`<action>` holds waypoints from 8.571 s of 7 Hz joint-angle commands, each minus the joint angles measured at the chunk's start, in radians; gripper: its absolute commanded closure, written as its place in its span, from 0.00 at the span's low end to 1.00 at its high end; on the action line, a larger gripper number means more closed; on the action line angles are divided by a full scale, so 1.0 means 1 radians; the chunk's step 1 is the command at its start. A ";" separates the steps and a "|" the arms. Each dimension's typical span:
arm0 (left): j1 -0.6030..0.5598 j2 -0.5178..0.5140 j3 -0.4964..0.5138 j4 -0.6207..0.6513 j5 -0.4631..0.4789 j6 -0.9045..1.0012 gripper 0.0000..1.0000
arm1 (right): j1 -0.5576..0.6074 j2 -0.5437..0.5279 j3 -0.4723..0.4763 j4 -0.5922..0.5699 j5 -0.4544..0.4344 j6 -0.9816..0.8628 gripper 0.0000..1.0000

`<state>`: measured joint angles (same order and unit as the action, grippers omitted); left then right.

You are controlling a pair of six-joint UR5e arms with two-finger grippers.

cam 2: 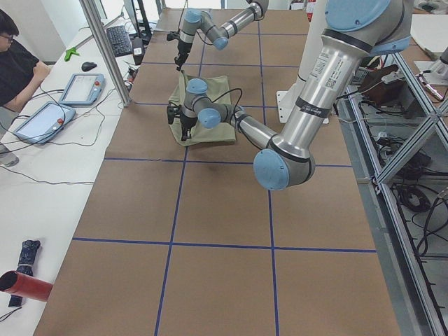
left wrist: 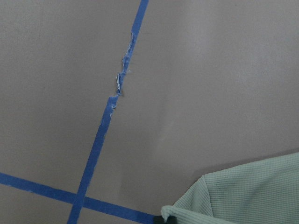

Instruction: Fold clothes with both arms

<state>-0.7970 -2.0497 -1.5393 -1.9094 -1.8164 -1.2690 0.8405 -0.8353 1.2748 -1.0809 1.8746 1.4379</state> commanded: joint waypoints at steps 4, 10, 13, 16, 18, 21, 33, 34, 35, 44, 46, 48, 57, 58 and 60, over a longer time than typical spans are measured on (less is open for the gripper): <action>0.001 -0.012 -0.001 -0.005 0.002 -0.001 1.00 | 0.014 0.010 -0.043 0.012 -0.014 -0.004 1.00; 0.001 -0.027 0.002 -0.002 0.002 0.006 0.01 | -0.001 0.018 -0.041 0.030 -0.014 -0.002 0.00; -0.021 -0.040 -0.044 0.012 -0.006 0.008 0.01 | -0.045 -0.086 0.087 0.029 -0.006 0.001 0.00; -0.021 -0.040 -0.137 0.061 -0.006 0.000 0.01 | -0.138 -0.369 0.411 0.021 0.011 0.003 0.00; -0.021 -0.041 -0.214 0.136 -0.006 -0.001 0.01 | -0.182 -0.444 0.442 0.022 0.009 0.001 0.01; -0.021 -0.040 -0.229 0.136 -0.004 -0.001 0.01 | -0.225 -0.423 0.399 0.027 -0.005 -0.002 0.05; -0.021 -0.033 -0.236 0.135 -0.001 0.002 0.01 | -0.245 -0.410 0.417 0.030 0.008 -0.001 1.00; -0.021 -0.037 -0.237 0.135 -0.003 0.000 0.01 | -0.242 -0.416 0.420 0.030 0.008 -0.001 1.00; -0.021 -0.038 -0.239 0.135 -0.001 0.000 0.01 | -0.242 -0.423 0.422 0.032 0.006 -0.001 1.00; -0.021 -0.027 -0.289 0.141 0.002 -0.003 0.01 | -0.365 -0.957 0.877 0.026 0.081 0.001 1.00; -0.019 -0.029 -0.308 0.164 0.005 -0.001 0.01 | -0.426 -1.011 0.923 0.027 0.187 0.006 1.00; -0.019 -0.029 -0.315 0.164 0.012 -0.001 0.01 | -0.466 -1.070 0.943 0.032 0.233 0.007 1.00; 0.404 -0.029 -0.334 0.121 0.043 -0.517 0.01 | -0.017 -0.834 0.985 0.030 0.271 0.010 0.00; 0.439 -0.021 -0.323 0.122 0.075 -0.524 0.01 | -0.017 -0.822 0.982 0.032 0.271 0.010 0.00; 0.452 -0.038 -0.244 0.119 0.081 -0.556 0.01 | -0.017 -0.817 0.971 0.030 0.268 0.012 0.00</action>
<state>-0.3599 -2.0791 -1.8264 -1.7879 -1.7434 -1.7974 0.8225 -1.6561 2.2508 -1.0504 2.1445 1.4491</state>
